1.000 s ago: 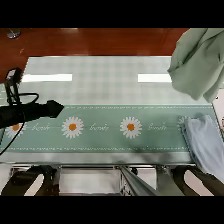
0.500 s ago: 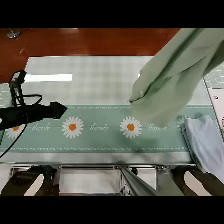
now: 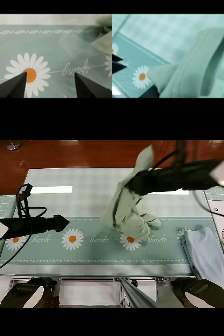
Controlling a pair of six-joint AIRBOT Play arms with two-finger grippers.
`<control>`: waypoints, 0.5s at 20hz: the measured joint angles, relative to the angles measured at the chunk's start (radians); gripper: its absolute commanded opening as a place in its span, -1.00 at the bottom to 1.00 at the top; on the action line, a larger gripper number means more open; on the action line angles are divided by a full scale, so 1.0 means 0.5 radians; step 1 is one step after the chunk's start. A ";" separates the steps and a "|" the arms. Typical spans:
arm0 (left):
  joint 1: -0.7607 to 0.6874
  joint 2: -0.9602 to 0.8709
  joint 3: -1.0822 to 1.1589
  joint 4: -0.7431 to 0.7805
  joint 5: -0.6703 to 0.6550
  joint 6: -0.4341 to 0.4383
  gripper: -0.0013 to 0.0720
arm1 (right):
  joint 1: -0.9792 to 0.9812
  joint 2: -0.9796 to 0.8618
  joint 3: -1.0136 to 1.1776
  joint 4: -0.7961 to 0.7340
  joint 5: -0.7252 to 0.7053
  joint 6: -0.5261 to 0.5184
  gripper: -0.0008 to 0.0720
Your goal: Fold the shirts.
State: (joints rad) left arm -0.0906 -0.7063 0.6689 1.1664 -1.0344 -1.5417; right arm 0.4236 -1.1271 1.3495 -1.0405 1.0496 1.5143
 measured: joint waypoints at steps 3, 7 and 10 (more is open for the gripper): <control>-0.051 -0.072 -0.051 -0.035 -0.017 -0.001 0.95 | 0.054 -0.274 -0.127 -0.069 -0.039 0.086 -0.24; -0.172 -0.198 -0.102 -0.077 -0.014 0.000 0.95 | -0.014 -0.532 -0.164 0.019 -0.005 0.104 0.75; -0.209 -0.285 -0.113 -0.089 0.025 -0.013 0.95 | -0.307 -0.501 -0.092 0.099 0.146 -0.006 0.74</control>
State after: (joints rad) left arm -0.1951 -0.8490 0.6125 1.1217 -1.0218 -1.5482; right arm 0.2703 -1.3777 1.3033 -0.9909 1.1229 1.5112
